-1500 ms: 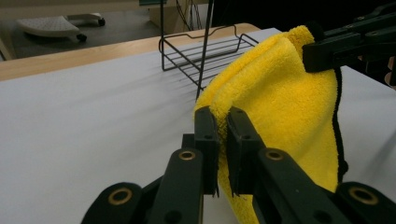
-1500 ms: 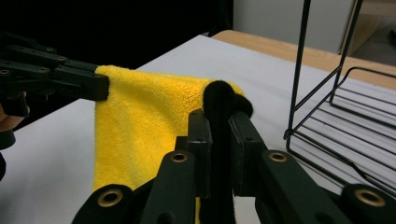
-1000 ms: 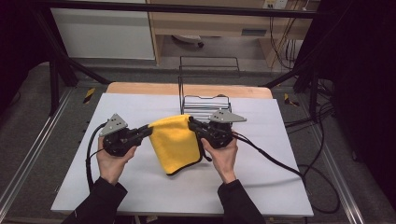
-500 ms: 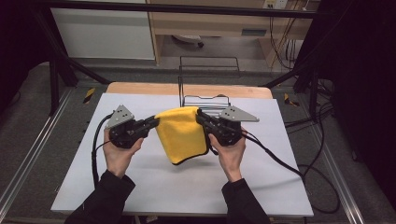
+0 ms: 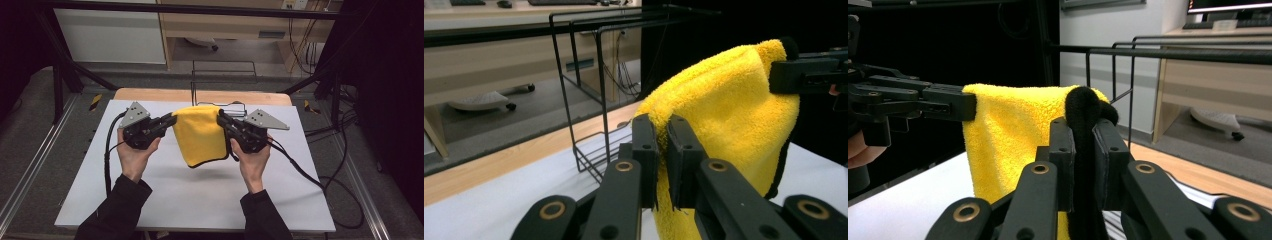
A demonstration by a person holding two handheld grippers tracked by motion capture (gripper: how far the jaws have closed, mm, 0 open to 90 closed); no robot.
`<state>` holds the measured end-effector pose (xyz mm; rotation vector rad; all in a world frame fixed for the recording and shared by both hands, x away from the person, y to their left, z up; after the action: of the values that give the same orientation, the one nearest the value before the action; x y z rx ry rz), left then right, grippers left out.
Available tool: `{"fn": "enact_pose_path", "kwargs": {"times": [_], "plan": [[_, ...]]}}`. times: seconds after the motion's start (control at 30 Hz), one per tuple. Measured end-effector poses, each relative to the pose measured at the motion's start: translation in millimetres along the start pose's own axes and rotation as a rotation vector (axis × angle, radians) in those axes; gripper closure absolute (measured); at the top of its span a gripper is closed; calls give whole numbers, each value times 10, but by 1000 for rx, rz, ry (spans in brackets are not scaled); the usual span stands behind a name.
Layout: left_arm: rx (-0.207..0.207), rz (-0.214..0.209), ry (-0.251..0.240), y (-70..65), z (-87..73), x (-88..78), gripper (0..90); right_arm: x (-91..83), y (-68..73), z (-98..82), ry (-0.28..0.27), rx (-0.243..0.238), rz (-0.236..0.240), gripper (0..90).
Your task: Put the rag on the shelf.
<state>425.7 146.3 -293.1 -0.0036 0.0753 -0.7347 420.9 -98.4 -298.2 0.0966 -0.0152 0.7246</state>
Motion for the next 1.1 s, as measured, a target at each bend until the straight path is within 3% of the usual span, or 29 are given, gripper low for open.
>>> {"fn": "enact_pose_path", "kwargs": {"times": [0.53, 1.1], "plan": [[38, -4, -73, -101, 278, 203, 837, -113, -101, 304, -74, -32, -42, 809], [41, -7, -157, -157, 590, 356, 837, -155, -203, 613, -135, -60, -73, 809]]}}
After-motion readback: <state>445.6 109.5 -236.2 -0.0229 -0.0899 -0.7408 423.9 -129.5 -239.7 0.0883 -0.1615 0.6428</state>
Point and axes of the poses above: each handheld gripper's, and its own axes: x roughly forward along the jaws, z roughly out of its top, y roughly to its left, the point moved 4 cm from there along x, roughly forward along the jaws, and after that the axes turned 10 degrees about -y, right-handed, at the moved point
